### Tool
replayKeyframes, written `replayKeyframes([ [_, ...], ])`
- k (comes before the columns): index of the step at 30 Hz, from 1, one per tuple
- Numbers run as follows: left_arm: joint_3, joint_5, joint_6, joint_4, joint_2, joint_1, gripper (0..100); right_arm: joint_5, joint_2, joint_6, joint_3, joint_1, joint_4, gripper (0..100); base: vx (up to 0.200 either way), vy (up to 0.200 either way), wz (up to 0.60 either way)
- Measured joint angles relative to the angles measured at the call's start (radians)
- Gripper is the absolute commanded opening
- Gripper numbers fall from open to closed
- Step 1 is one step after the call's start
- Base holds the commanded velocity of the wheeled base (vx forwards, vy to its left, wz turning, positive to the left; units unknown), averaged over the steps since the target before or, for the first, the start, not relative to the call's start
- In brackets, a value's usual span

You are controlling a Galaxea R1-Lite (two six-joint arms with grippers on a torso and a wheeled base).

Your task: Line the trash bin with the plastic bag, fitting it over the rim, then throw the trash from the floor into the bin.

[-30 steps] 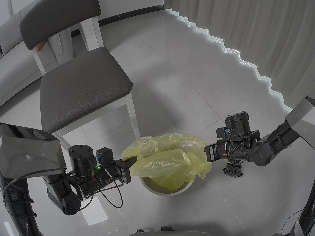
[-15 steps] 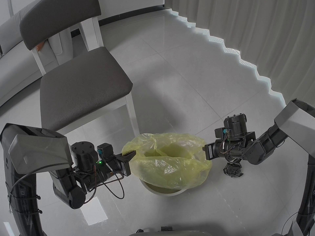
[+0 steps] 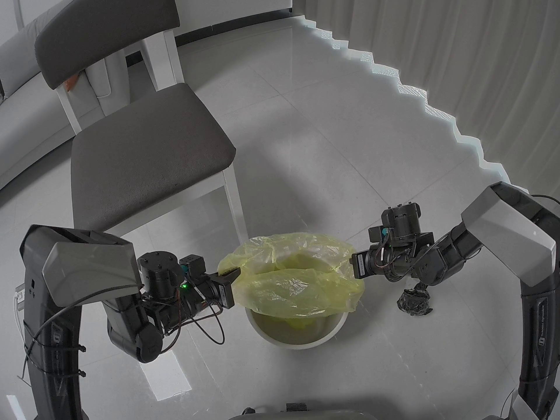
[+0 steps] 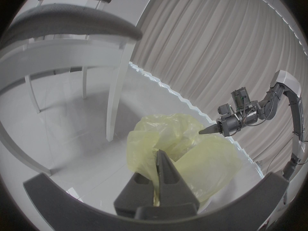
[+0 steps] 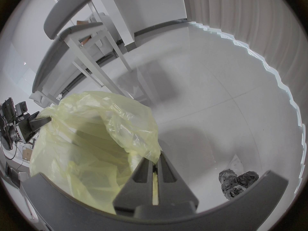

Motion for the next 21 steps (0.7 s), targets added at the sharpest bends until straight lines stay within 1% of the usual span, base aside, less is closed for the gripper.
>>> replayKeyframes([
  [5, 0.047, 0.001, 0.0, -0.029, 0.031, 0.003, 0, 0.001, 0.033, -0.024, -0.005, -0.016, 0.017, 0, 0.0, 0.0, 0.0],
  [8, 0.07, 0.001, -0.001, -0.062, 0.048, 0.003, 0, 0.0, 0.04, -0.039, 0.026, -0.024, 0.016, 0, 0.0, 0.0, 0.0],
  [13, 0.123, 0.0, -0.002, -0.066, 0.068, 0.003, 0, 0.001, 0.034, -0.076, 0.106, -0.029, 0.002, 0, 0.0, 0.0, 0.0],
  [20, 0.162, 0.0, -0.002, -0.067, 0.069, 0.003, 0, 0.001, 0.005, -0.121, 0.221, -0.036, -0.119, 0, 0.0, 0.0, 0.0],
  [21, 0.161, 0.0, -0.003, -0.068, 0.065, 0.003, 0, 0.001, 0.001, -0.129, 0.231, -0.038, -0.126, 100, 0.0, 0.0, 0.0],
])
